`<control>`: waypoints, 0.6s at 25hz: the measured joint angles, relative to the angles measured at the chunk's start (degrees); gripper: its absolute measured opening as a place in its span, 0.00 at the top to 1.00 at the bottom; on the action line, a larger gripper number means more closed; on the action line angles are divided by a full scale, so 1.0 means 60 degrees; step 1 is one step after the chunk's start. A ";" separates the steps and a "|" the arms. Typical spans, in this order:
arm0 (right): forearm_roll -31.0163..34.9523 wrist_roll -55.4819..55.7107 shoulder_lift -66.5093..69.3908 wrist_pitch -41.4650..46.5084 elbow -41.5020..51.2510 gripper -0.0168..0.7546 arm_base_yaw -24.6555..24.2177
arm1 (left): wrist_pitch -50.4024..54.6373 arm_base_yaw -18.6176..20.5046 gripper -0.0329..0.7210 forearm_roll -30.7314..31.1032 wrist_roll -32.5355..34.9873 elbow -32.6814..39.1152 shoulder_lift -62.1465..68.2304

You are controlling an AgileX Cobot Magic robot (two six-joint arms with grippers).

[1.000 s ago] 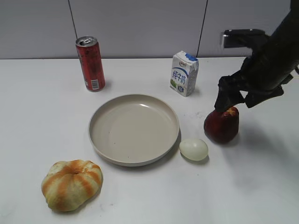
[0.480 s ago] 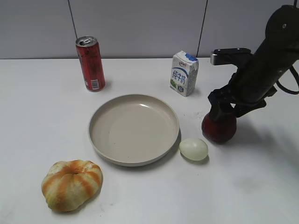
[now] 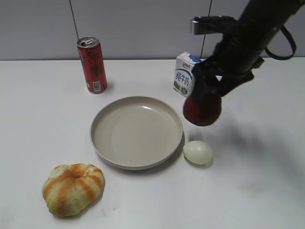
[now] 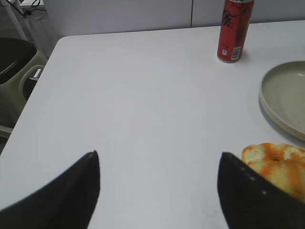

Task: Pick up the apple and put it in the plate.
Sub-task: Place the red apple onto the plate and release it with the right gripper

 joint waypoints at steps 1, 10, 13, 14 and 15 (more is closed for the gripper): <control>0.0025 0.0000 -0.0008 -0.0052 -0.0186 0.26 0.0269 | 0.0000 0.0000 0.18 0.0000 0.0000 0.0000 0.0000; 0.0211 0.0000 0.1034 -0.1391 -0.0601 0.27 0.1947 | 0.0000 0.0000 0.18 0.0000 0.0000 0.0000 0.0000; 0.0349 0.0000 0.1665 -0.1839 -0.0601 0.26 0.1956 | 0.0000 0.0000 0.18 0.0000 0.0000 0.0000 0.0000; 0.0366 0.0000 0.1830 -0.1908 -0.0601 0.25 0.1956 | 0.0000 0.0000 0.18 0.0000 0.0000 0.0000 0.0000; 0.0415 0.0000 0.1958 -0.1957 -0.0601 0.21 0.1956 | 0.0000 0.0000 0.18 0.0000 0.0000 0.0000 0.0000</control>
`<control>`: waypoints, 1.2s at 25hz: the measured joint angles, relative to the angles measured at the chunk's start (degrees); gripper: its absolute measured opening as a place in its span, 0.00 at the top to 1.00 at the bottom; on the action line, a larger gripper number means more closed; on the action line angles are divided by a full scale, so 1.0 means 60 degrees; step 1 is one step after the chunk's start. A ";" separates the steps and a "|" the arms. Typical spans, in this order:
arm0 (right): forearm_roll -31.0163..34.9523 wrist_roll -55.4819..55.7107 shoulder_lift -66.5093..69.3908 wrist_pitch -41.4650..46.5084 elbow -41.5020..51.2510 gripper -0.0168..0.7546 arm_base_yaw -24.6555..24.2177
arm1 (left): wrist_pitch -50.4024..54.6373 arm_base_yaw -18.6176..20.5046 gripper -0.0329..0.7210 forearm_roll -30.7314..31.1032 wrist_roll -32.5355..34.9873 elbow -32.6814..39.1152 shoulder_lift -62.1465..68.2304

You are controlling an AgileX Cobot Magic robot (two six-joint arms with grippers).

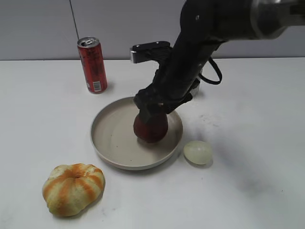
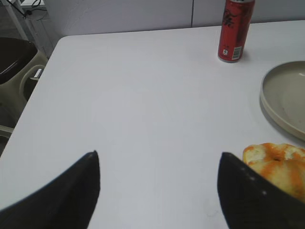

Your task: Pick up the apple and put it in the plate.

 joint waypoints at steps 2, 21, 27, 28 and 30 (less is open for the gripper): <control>0.0080 0.0000 0.0103 -0.0015 0.0000 0.14 0.0000 | 0.0000 0.0000 0.18 0.0000 0.0000 0.0000 0.0000; -0.2066 0.1591 -0.2538 0.4009 -0.1169 0.11 -0.1274 | 0.0000 0.0000 0.18 0.0000 0.0000 0.0000 0.0000; -0.2278 0.1872 -0.4952 0.3882 0.1696 0.13 -0.2693 | 0.0000 0.0000 0.18 0.0000 0.0000 0.0000 0.0000; -0.2324 0.1920 -0.5497 0.3721 0.2201 0.14 -0.2812 | 0.0000 0.0000 0.18 0.0000 0.0000 0.0000 0.0000; -0.2365 0.2026 -0.6621 0.3465 0.3404 0.15 -0.2868 | 0.0000 0.0000 0.18 0.0000 0.0000 0.0000 0.0000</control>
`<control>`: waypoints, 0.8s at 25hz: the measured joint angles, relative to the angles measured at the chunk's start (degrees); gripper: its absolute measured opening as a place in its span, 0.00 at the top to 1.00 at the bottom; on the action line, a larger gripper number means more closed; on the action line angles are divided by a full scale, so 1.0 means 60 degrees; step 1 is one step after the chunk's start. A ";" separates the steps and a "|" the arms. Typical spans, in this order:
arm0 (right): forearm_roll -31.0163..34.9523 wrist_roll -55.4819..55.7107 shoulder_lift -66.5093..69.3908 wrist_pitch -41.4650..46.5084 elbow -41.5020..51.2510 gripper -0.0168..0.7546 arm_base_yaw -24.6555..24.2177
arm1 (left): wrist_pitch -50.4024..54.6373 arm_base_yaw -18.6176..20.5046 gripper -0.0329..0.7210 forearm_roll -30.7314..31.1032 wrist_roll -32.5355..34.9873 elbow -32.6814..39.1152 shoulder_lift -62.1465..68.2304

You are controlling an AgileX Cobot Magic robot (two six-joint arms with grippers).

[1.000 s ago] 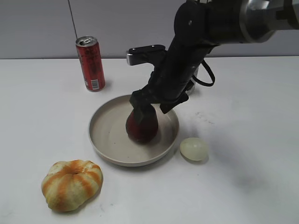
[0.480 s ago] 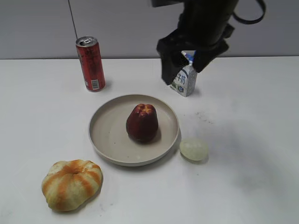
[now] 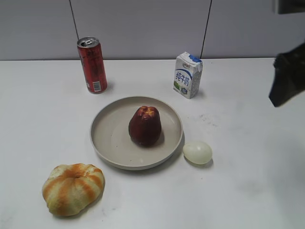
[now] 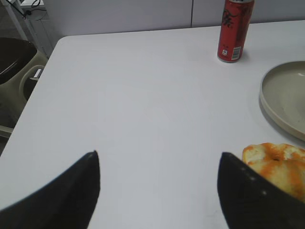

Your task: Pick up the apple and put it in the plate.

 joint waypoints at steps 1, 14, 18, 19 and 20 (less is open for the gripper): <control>0.0000 0.0033 -0.0637 -0.0130 0.0581 0.15 -0.0018 | 0.0000 0.0000 0.18 0.0000 0.0000 0.0000 0.0000; 0.0009 0.0166 -0.8948 -0.1308 0.5748 0.20 -0.0018 | 0.0000 0.0000 0.18 0.0000 0.0000 0.0000 0.0000; -0.0080 0.0156 -1.0474 -0.1045 0.6088 0.21 -0.0018 | 0.0000 0.0000 0.18 0.0000 0.0000 0.0000 0.0000; -0.0079 0.0156 -1.0694 -0.1045 0.6104 0.22 -0.0018 | 0.0000 0.0000 0.18 0.0000 0.0000 0.0000 0.0000; -0.0079 0.0143 -1.0825 -0.1035 0.6115 0.22 -0.0018 | 0.0000 0.0000 0.18 0.0000 0.0000 0.0000 0.0000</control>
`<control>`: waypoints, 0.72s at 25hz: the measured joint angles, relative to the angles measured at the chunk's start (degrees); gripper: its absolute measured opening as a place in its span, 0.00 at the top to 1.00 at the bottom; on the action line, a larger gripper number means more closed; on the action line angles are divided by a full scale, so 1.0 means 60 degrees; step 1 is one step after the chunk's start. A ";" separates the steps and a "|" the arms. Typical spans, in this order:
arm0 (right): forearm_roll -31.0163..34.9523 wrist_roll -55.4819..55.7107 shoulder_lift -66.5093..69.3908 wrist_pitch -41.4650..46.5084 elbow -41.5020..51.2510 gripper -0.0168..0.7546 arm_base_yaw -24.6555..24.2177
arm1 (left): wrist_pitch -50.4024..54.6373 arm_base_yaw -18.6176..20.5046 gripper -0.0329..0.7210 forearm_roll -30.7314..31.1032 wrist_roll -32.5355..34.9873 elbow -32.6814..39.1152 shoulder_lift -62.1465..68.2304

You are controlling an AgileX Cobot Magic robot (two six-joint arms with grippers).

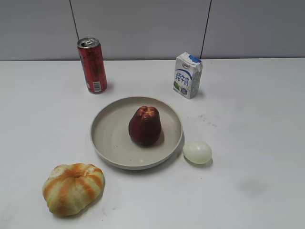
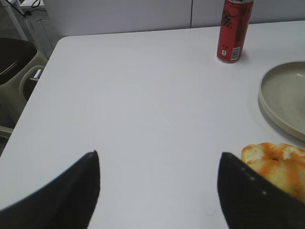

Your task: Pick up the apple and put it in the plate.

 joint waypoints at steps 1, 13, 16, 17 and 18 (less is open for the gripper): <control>0.0000 0.0000 -0.0087 0.0007 0.0000 0.22 0.0000 | 0.0000 0.0000 0.18 0.0000 0.0000 0.0000 0.0000; -0.0024 -0.0011 -0.0264 0.0018 0.0000 0.22 -0.0018 | 0.0000 0.0000 0.18 0.0000 0.0000 0.0000 0.0000; -0.0024 -0.0011 -0.0761 0.0028 0.0007 0.22 -0.0219 | 0.0000 0.0000 0.18 0.0000 0.0000 0.0000 0.0000; -0.0024 -0.0011 -0.1005 0.0028 0.0007 0.22 -0.0366 | 0.0000 0.0000 0.18 0.0000 0.0000 0.0000 0.0000; -0.0024 -0.0011 -0.1208 0.0028 0.0007 0.22 -0.0539 | 0.0000 0.0000 0.18 0.0000 0.0000 0.0000 0.0000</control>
